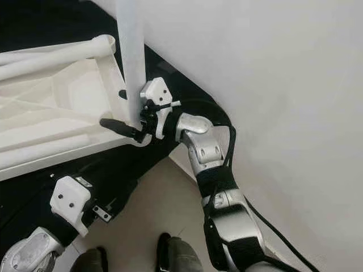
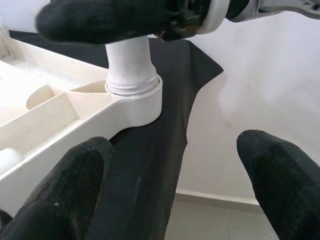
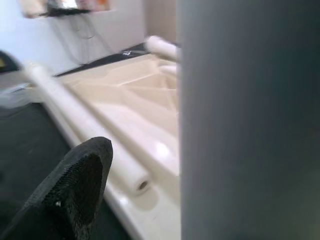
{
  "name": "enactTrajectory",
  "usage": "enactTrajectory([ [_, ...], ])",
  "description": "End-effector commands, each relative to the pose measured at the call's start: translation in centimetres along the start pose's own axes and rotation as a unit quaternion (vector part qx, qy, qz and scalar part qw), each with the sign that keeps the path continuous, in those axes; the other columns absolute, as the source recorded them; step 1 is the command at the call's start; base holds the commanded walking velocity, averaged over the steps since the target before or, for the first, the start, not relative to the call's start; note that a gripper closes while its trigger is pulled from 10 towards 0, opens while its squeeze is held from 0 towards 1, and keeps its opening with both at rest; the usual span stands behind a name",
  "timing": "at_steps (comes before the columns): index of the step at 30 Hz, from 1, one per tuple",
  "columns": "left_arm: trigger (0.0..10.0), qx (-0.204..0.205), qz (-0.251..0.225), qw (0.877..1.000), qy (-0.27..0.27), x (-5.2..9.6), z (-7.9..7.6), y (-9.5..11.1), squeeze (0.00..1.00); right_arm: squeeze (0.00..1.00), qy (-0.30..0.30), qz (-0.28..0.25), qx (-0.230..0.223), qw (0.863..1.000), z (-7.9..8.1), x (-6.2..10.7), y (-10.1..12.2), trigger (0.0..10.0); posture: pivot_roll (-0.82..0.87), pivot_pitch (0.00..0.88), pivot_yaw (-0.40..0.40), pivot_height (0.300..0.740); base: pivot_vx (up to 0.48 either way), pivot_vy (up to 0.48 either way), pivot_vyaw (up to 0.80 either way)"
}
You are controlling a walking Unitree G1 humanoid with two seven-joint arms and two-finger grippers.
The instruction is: Building children table
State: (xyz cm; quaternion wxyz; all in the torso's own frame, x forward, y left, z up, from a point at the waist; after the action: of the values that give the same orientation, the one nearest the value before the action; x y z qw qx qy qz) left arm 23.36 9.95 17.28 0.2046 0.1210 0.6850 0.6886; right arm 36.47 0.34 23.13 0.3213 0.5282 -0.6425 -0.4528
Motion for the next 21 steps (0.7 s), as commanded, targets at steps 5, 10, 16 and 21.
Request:
enactTrajectory([
  [5,10.0,0.005,0.011,1.000,0.003,0.2,-0.1,-0.5,0.00,0.00,0.064,-0.021,-0.006,0.998,0.8,0.0,0.5,10.0,0.17,0.264,-0.141,0.740,0.000,0.000,0.00],
  [10,10.0,0.005,0.012,1.000,0.002,0.3,-0.1,-0.5,0.00,0.00,0.123,-0.039,-0.016,0.991,0.7,-0.2,1.5,10.0,0.18,0.272,-0.143,0.740,0.000,0.000,0.00],
  [16,10.0,0.005,0.014,1.000,0.001,0.4,-0.2,-0.5,0.00,0.00,0.151,-0.049,-0.019,0.987,0.9,-0.8,1.9,10.0,0.20,0.280,-0.139,0.740,0.000,0.000,0.00],
  [21,10.0,0.002,0.017,1.000,0.001,0.6,-0.2,-0.5,0.00,0.00,0.173,-0.049,-0.027,0.983,1.2,-0.8,1.9,0.0,0.21,0.290,-0.136,0.740,0.000,0.000,0.00],
])
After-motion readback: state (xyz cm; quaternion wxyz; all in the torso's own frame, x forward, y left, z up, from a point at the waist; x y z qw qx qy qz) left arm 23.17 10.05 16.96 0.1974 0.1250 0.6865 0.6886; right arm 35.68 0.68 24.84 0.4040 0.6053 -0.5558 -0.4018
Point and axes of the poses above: a point about 5 cm out from each wrist's last joint towards the gripper, its own x axis pointing back from the gripper into the wrist, its own y axis along the axis of the wrist's last joint, z = x × y, the point moved 6 cm from there along -x, pointing out of the wrist towards the gripper, and after that the axes turned 11 degrees about x, right-handed, at the moved point
